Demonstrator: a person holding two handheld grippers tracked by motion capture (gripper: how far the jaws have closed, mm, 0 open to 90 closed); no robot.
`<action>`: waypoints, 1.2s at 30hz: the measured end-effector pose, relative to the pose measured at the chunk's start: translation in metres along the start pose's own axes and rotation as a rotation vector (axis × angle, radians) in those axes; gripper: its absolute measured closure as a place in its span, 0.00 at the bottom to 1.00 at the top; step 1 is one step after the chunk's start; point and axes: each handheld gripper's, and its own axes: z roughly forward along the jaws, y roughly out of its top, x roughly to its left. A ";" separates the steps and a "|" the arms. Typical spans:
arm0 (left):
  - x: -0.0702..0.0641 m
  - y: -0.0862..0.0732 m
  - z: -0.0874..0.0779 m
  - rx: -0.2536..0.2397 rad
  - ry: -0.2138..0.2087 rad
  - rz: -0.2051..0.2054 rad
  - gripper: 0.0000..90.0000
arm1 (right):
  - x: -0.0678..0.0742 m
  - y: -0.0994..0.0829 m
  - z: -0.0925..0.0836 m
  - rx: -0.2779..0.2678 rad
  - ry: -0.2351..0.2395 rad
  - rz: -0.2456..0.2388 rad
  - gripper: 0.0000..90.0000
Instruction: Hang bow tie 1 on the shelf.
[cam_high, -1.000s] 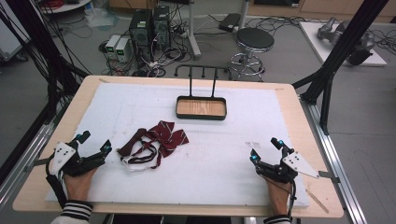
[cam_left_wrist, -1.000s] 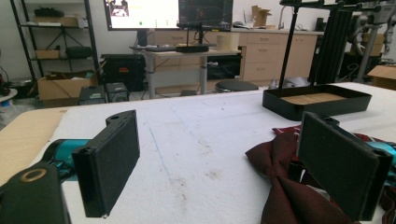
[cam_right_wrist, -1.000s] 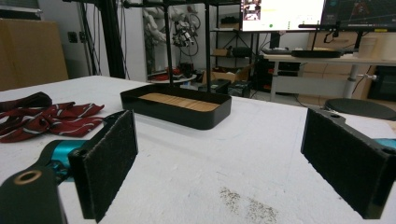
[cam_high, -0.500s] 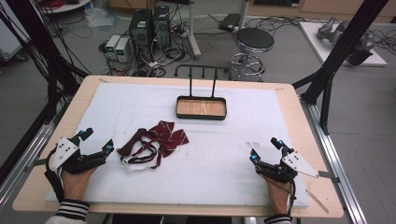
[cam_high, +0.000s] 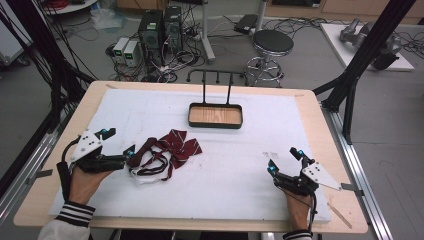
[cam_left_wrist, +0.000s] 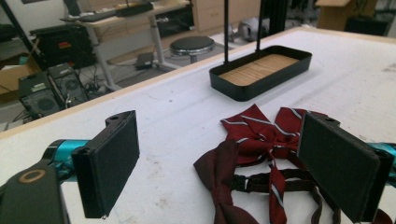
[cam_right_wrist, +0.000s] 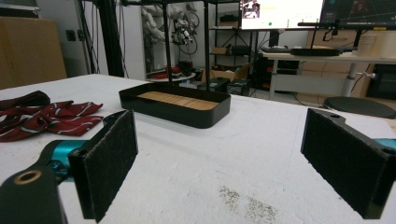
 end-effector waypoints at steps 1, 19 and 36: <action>0.000 0.002 0.001 0.008 -0.005 0.004 0.15 | 0.000 0.000 0.000 0.000 0.000 0.000 0.11; -0.017 0.032 0.042 0.237 -0.087 0.080 0.15 | 0.001 0.000 0.000 0.005 0.001 0.008 0.11; -0.012 0.044 0.074 0.362 -0.181 0.074 0.15 | 0.001 0.000 0.000 0.004 0.000 0.006 0.11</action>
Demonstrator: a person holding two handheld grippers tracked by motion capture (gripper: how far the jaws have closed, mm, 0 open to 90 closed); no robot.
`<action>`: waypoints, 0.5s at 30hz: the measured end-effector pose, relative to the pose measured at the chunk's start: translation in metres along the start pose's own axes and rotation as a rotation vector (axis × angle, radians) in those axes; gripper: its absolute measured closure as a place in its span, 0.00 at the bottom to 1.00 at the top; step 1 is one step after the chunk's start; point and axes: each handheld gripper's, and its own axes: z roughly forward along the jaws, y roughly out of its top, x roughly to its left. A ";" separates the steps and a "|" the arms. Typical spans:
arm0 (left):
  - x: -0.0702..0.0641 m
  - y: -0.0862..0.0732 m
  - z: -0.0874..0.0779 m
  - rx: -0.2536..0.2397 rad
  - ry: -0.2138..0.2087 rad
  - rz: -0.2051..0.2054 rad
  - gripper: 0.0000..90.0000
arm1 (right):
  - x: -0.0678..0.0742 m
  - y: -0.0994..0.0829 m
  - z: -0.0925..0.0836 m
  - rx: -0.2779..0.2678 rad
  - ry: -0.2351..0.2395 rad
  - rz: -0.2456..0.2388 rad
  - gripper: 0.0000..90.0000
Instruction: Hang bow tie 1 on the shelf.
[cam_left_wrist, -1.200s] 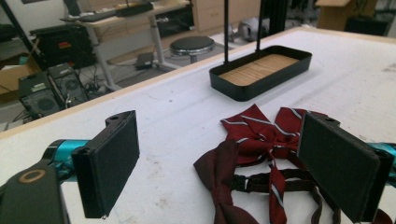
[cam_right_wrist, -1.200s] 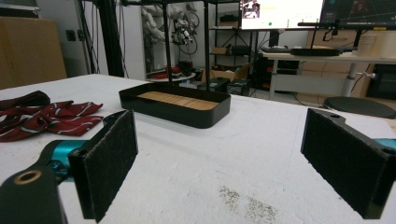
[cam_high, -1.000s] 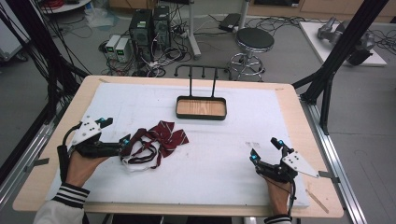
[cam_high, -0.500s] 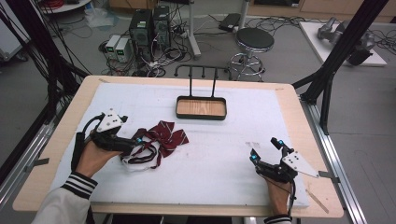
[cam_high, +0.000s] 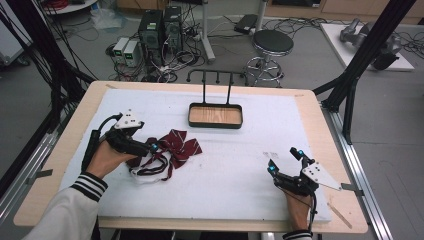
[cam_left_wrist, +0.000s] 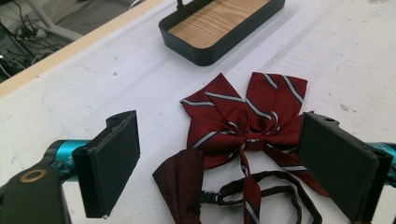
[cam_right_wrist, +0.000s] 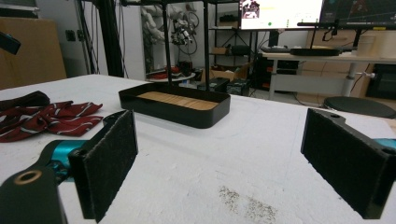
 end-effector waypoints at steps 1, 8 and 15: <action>0.000 0.001 0.001 0.007 -0.006 0.000 0.15 | 0.000 0.000 0.000 -0.002 -0.001 -0.004 0.11; -0.003 0.007 0.013 0.067 -0.051 0.007 0.16 | 0.000 0.000 0.000 0.000 -0.002 -0.001 0.11; -0.014 0.017 0.027 0.127 -0.087 0.035 0.16 | 0.000 0.000 -0.001 -0.007 -0.004 -0.006 0.11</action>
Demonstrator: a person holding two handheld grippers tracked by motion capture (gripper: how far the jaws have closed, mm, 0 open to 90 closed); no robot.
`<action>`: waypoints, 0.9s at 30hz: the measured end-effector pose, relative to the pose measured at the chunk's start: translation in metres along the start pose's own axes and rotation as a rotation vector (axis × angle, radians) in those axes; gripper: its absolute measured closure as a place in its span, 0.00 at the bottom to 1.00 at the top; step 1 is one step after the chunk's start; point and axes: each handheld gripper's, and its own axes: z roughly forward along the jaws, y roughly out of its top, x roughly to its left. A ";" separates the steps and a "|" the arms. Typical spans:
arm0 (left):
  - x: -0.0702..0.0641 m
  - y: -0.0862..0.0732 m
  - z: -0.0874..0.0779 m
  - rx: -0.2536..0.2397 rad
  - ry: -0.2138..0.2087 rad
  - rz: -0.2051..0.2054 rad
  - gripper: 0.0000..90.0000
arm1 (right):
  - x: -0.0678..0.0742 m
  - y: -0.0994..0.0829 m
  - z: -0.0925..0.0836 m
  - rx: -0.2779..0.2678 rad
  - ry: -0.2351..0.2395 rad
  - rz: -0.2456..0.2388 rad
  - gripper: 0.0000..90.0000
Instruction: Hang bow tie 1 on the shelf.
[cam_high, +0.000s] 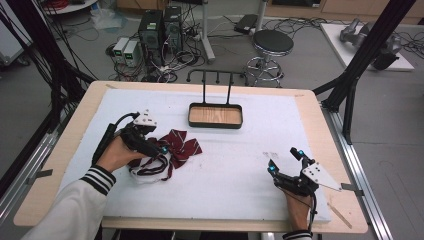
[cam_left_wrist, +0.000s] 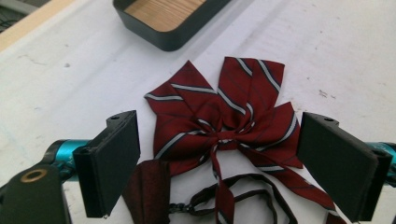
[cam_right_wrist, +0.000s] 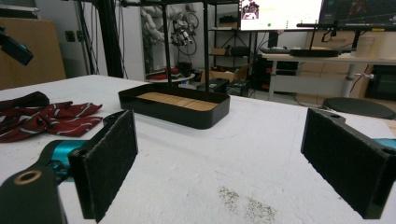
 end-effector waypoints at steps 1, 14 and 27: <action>-0.001 0.001 0.002 0.011 -0.002 0.007 0.16 | 0.000 0.000 0.000 -0.001 -0.001 -0.001 0.11; -0.010 0.006 0.027 0.153 -0.008 0.042 0.20 | 0.000 0.000 0.000 -0.002 -0.002 -0.002 0.11; -0.012 0.018 0.053 0.337 -0.011 0.043 0.30 | 0.000 0.000 0.000 -0.004 -0.004 -0.001 0.11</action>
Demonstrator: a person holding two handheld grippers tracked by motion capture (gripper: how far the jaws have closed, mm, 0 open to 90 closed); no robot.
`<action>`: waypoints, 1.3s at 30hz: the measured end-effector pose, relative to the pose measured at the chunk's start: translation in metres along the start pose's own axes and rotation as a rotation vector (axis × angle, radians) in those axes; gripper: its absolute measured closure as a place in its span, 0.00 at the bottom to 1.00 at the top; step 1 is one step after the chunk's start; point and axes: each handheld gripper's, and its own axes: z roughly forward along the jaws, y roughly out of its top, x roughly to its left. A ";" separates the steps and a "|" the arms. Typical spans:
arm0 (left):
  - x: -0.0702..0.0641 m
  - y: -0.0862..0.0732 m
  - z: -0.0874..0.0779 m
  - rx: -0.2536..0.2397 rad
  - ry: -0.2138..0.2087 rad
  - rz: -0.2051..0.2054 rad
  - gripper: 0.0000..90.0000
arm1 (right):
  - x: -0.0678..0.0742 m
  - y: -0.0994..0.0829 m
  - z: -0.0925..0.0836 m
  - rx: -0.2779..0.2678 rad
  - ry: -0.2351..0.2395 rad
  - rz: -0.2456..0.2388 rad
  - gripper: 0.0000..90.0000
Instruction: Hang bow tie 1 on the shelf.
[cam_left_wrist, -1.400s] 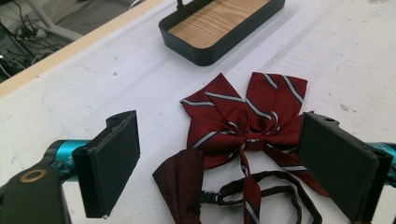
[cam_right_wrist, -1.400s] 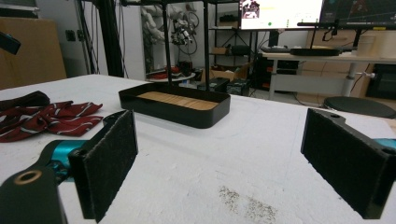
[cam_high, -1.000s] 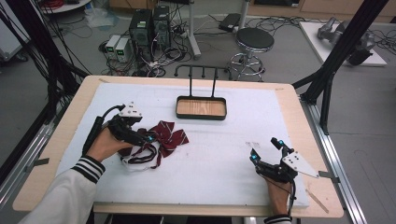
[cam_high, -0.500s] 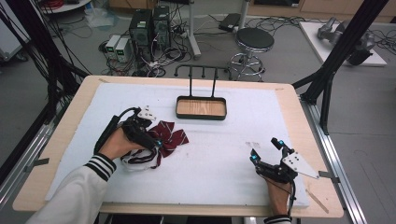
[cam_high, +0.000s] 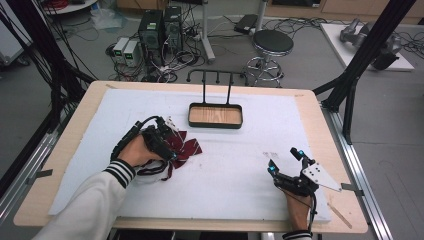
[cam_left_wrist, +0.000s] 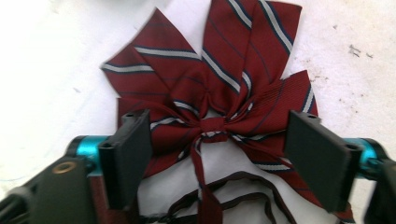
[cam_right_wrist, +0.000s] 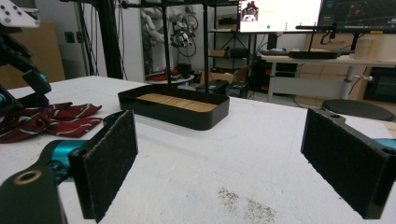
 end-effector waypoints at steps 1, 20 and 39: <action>0.000 0.001 0.002 0.011 0.003 -0.006 0.30 | 0.000 0.000 0.000 0.000 0.001 0.001 0.11; 0.002 0.006 0.015 0.091 -0.035 -0.035 0.44 | 0.001 0.000 0.000 0.007 0.001 -0.001 0.11; 0.001 0.009 0.020 0.146 -0.006 -0.047 0.71 | 0.001 0.000 0.000 0.003 -0.002 -0.004 0.11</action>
